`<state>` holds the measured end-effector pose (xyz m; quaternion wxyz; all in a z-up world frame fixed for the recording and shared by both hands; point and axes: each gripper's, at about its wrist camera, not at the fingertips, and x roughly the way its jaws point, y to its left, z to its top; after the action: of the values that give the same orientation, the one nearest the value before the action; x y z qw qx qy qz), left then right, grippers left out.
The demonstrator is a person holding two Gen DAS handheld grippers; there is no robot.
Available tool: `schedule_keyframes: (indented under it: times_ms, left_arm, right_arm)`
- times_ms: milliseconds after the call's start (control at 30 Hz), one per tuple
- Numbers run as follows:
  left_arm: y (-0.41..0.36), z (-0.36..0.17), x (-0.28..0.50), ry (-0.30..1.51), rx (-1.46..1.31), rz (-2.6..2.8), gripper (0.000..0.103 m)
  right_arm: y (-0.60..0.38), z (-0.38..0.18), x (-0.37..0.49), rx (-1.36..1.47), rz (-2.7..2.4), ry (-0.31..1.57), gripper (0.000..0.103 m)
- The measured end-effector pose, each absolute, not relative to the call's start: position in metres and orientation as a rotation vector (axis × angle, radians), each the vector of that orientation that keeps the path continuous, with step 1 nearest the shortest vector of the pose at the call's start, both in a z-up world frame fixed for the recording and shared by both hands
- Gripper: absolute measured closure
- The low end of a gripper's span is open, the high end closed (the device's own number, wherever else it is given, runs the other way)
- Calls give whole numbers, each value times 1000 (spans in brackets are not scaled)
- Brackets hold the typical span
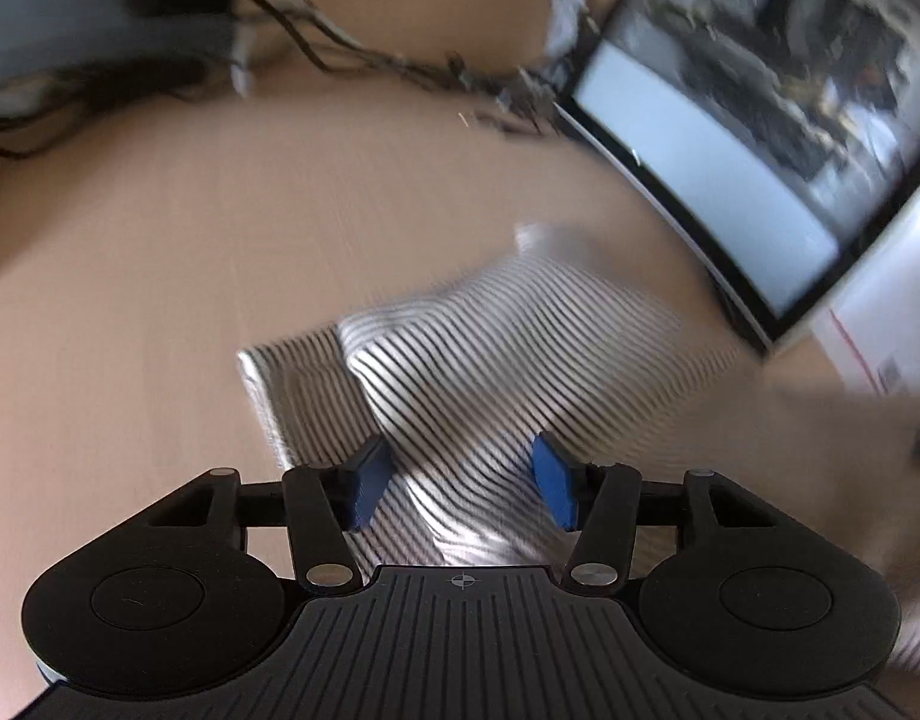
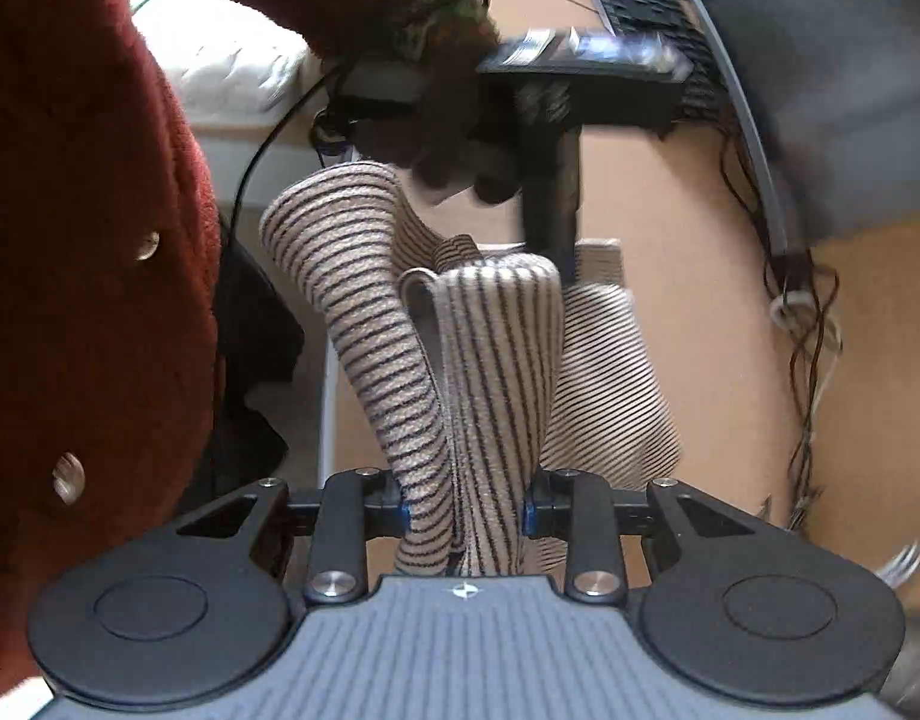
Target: Fold clothes
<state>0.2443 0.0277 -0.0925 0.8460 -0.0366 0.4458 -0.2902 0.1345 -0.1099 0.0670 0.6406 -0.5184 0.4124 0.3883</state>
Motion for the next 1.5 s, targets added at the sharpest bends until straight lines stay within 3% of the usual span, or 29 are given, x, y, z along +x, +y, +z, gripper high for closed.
schedule_keyframes:
  times_ms: [67,100,167,200,333,467,567,933,1200,1500]
  left_arm:
    - [31,-94,246,944,-81,-645,45]
    - [38,-94,248,951,-108,-649,47]
    - [52,-96,253,965,-177,-652,60]
    - [66,-95,254,966,-227,-639,59]
    - [116,-81,249,926,-334,-586,40]
    - [139,-55,240,862,-355,-616,23]
    - [133,-40,241,833,-339,-675,9]
    - [65,-45,279,880,-44,-679,13]
    - [46,-64,306,945,37,-604,6]
    - [43,-57,315,962,74,-602,6]
  right_arm:
    - [-103,68,163,-1237,919,942,68]
    - [-100,61,181,-1239,932,944,58]
    - [-95,45,217,-1239,959,949,51]
    - [-92,37,234,-1239,972,951,47]
    - [-92,-1,281,-1208,930,963,43]
    - [-103,-16,309,-1098,905,1008,12]
    - [-115,-15,309,-1014,829,1012,0]
    - [-188,41,267,-599,295,799,0]
    - [-204,-42,275,-609,54,765,0]
    - [-230,-42,286,-260,-33,836,0]
